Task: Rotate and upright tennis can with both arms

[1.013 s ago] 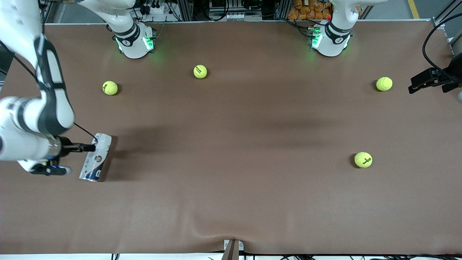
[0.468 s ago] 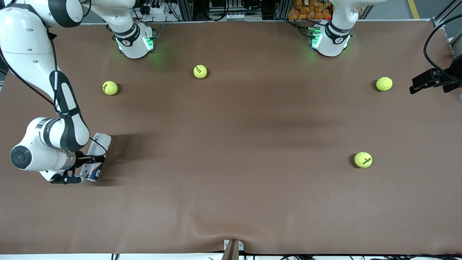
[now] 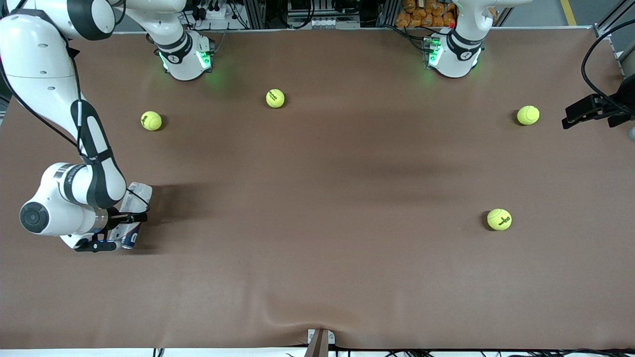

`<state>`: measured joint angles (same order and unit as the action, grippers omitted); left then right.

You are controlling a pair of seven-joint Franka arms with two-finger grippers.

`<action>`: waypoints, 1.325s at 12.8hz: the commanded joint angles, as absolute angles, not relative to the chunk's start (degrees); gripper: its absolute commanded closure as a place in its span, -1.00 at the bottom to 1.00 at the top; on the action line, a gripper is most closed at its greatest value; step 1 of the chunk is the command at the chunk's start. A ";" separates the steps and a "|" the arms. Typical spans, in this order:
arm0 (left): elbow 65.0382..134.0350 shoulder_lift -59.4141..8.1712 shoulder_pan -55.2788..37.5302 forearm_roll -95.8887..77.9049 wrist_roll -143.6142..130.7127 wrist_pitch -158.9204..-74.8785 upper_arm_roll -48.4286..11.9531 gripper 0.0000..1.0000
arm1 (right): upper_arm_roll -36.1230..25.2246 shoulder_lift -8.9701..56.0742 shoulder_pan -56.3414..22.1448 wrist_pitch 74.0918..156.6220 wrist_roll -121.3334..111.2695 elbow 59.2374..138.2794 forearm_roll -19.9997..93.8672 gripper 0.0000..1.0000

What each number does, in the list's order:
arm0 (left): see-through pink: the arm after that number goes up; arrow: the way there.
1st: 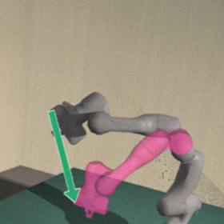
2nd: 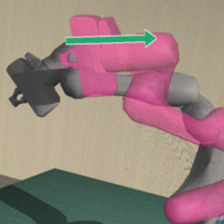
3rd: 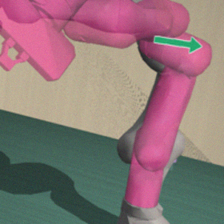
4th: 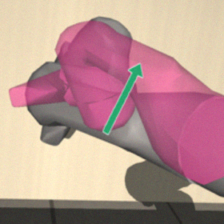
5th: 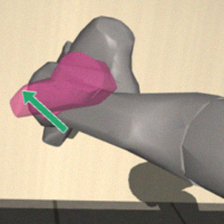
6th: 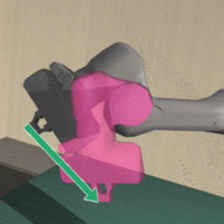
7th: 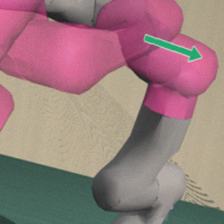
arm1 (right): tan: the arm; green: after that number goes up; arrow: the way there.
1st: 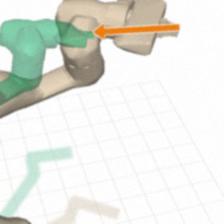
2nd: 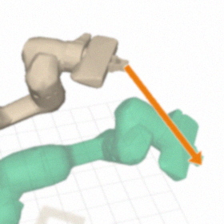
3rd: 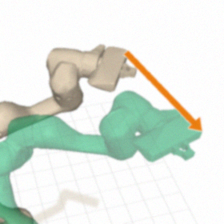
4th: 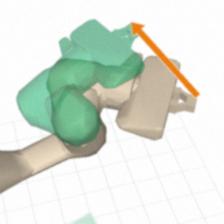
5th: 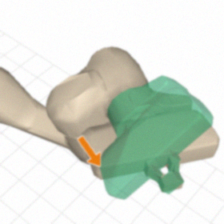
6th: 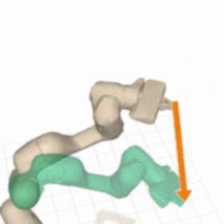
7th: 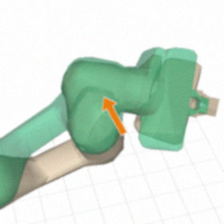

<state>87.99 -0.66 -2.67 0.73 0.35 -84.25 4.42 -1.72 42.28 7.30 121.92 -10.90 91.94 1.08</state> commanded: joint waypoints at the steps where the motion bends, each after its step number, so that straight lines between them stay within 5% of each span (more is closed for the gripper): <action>1: 87.19 -0.88 -1.58 -0.18 1.76 -83.41 4.04 -1.00 | -1.23 42.80 7.65 121.47 -14.31 91.14 2.02 -0.71; 2: 87.10 -0.88 -1.93 -0.18 1.58 -83.41 3.96 -1.00 | -1.23 42.72 7.65 121.46 -16.24 90.97 2.02 -0.50; 9: 87.19 -1.23 -2.37 -0.18 1.49 -83.41 3.96 -1.00 | -0.88 41.75 0.28 120.94 -29.65 85.62 1.85 -0.63; 17: 87.36 -1.67 -2.38 -0.17 0.97 -83.58 3.35 -1.00 | 2.73 40.78 -20.62 123.82 -55.63 81.91 0.45 -0.64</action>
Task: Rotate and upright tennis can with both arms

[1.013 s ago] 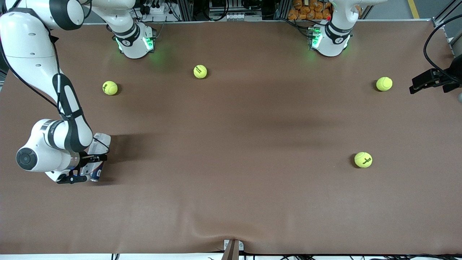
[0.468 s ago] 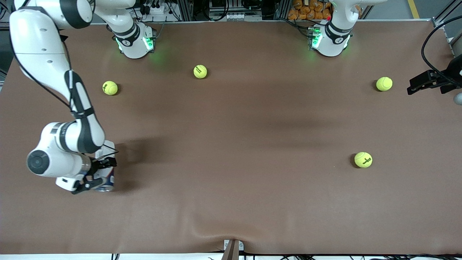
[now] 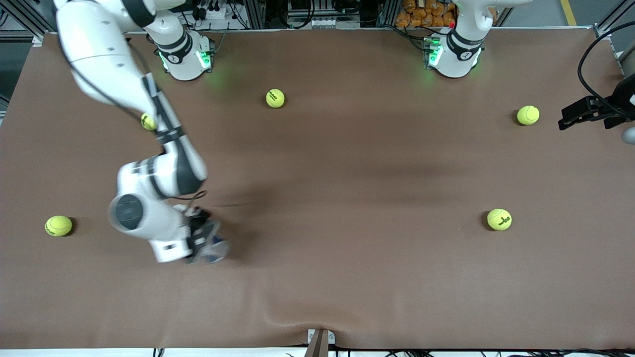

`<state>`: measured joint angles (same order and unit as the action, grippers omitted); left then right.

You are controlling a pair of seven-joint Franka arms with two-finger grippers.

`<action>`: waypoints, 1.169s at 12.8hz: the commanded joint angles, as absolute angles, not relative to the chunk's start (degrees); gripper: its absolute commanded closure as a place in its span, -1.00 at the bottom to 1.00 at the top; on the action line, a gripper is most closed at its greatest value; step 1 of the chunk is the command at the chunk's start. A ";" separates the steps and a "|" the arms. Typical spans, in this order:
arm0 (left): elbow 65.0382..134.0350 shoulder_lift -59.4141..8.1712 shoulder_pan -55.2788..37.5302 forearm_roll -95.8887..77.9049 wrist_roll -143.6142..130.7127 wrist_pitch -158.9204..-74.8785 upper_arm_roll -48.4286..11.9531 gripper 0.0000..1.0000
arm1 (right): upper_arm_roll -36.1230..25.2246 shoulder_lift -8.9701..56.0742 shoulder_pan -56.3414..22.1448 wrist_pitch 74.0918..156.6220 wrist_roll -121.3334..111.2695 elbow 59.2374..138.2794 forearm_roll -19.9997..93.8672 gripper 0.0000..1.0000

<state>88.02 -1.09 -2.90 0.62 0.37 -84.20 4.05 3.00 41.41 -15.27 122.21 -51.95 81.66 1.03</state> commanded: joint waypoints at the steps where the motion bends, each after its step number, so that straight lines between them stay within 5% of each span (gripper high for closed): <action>1: 87.28 -1.76 -1.59 -0.52 1.05 -83.58 1.95 -1.00 | 2.72 40.96 -23.70 126.10 -57.29 81.91 -1.47 -0.64; 8: 87.36 -2.28 -0.97 -1.40 1.14 -83.76 1.76 -1.00 | 1.68 45.69 -38.57 130.16 -54.87 81.22 -15.80 -0.64; 15: 87.45 -4.22 0.89 -4.92 1.50 -83.15 1.67 -1.00 | 0.88 49.66 -42.10 132.10 -48.87 79.36 -22.59 -0.72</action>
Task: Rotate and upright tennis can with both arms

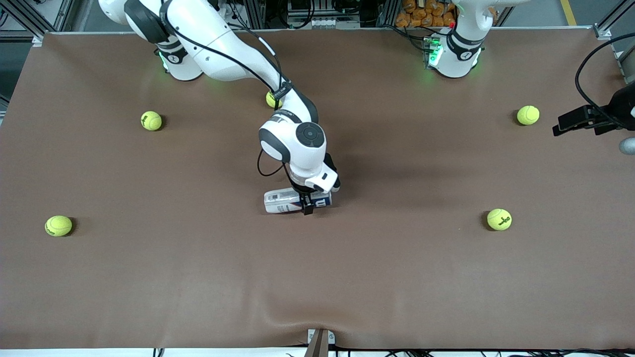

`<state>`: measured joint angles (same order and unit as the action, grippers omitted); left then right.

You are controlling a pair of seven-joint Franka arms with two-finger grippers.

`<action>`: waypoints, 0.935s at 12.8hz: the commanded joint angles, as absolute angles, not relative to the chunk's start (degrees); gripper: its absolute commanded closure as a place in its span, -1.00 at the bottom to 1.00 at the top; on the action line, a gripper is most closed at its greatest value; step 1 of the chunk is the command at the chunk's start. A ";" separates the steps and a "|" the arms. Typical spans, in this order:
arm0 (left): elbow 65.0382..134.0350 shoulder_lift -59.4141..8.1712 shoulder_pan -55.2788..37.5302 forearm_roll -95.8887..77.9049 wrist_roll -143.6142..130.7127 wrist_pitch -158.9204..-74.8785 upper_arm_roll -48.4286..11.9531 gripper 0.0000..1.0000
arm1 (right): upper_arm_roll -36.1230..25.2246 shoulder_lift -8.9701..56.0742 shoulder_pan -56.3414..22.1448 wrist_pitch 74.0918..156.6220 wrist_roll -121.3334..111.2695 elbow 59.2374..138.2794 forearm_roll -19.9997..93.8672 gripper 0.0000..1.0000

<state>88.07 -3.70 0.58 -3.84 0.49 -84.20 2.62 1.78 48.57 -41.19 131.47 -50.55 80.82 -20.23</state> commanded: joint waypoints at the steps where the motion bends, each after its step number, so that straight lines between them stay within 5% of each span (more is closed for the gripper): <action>1: 87.54 -5.18 0.53 -6.58 1.32 -82.97 1.67 -1.00 | 0.88 49.83 -42.10 132.10 -48.87 79.37 -22.59 -0.85; 2: 87.63 -5.97 0.35 -8.68 1.14 -82.97 1.67 -1.00 | 0.97 49.83 -42.01 132.19 -48.87 79.37 -22.50 -1.00; 7: 87.71 -11.59 0.53 -13.44 2.02 -82.53 1.67 -1.00 | 1.23 47.82 -42.01 131.05 -48.78 79.63 -21.62 -1.00; 12: 88.95 -17.48 0.35 -23.36 5.10 -83.32 1.58 -1.00 | 2.81 38.95 -41.66 121.04 -48.96 79.72 -18.30 -1.00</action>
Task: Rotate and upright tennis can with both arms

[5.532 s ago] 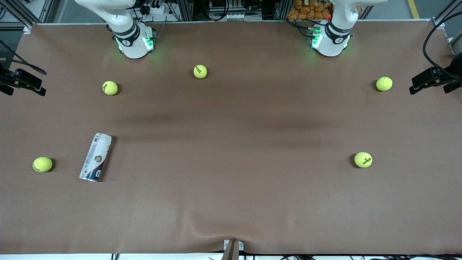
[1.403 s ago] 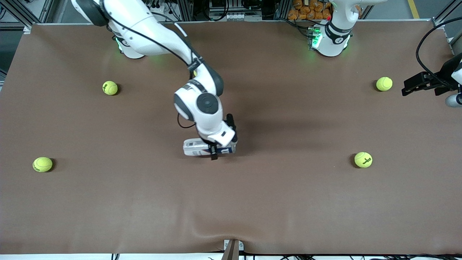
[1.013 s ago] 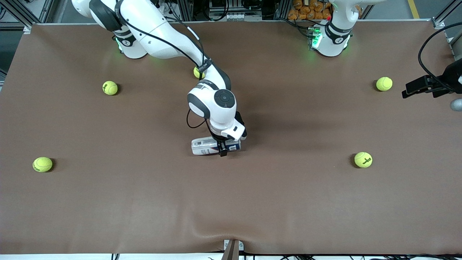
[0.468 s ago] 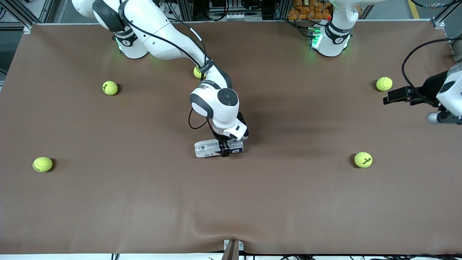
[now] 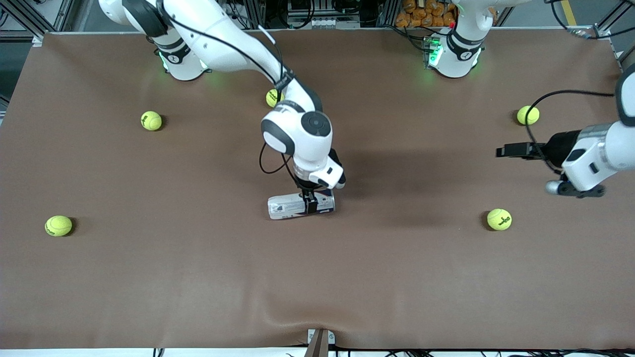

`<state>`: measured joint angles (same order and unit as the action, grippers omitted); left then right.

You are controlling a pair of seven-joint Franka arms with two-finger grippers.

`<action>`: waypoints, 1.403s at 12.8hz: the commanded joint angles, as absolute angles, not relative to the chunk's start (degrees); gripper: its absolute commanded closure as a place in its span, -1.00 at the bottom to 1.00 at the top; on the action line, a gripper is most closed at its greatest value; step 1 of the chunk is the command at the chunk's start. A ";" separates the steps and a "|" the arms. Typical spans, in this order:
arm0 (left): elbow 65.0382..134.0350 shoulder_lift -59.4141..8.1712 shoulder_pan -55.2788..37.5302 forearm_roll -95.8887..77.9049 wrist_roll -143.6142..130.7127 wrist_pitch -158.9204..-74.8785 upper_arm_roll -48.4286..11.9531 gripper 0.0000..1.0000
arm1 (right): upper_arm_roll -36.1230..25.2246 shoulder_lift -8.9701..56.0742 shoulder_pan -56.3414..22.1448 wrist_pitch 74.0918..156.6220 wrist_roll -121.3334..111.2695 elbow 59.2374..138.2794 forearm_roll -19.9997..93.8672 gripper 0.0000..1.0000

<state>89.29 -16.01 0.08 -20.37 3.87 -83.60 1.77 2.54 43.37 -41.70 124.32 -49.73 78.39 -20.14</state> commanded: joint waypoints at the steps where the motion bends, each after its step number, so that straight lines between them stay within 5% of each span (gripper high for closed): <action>1: 88.95 -18.53 0.00 -25.29 5.10 -83.93 1.41 -1.00 | 2.64 37.02 -41.14 119.29 -48.96 79.80 -15.76 -1.00; 7: 89.12 -26.35 -0.53 -28.90 5.27 -95.08 -7.37 -1.00 | 2.37 30.77 -24.02 116.29 -37.65 79.80 -9.15 -1.00; 12: 89.12 -32.07 -0.79 -39.08 8.59 -101.06 -10.37 -1.00 | 2.46 24.10 -12.94 105.93 -32.43 80.51 -8.53 -1.00; 18: 99.39 -35.59 -6.50 -59.80 22.82 -118.55 -10.46 -1.00 | -1.50 9.24 -5.46 97.67 -23.32 88.59 -5.45 -1.00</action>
<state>96.11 -34.93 -5.61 -52.54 17.37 -115.12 -10.34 -1.80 15.34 -7.06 99.73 -28.52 83.03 -6.71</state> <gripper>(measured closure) 0.000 0.000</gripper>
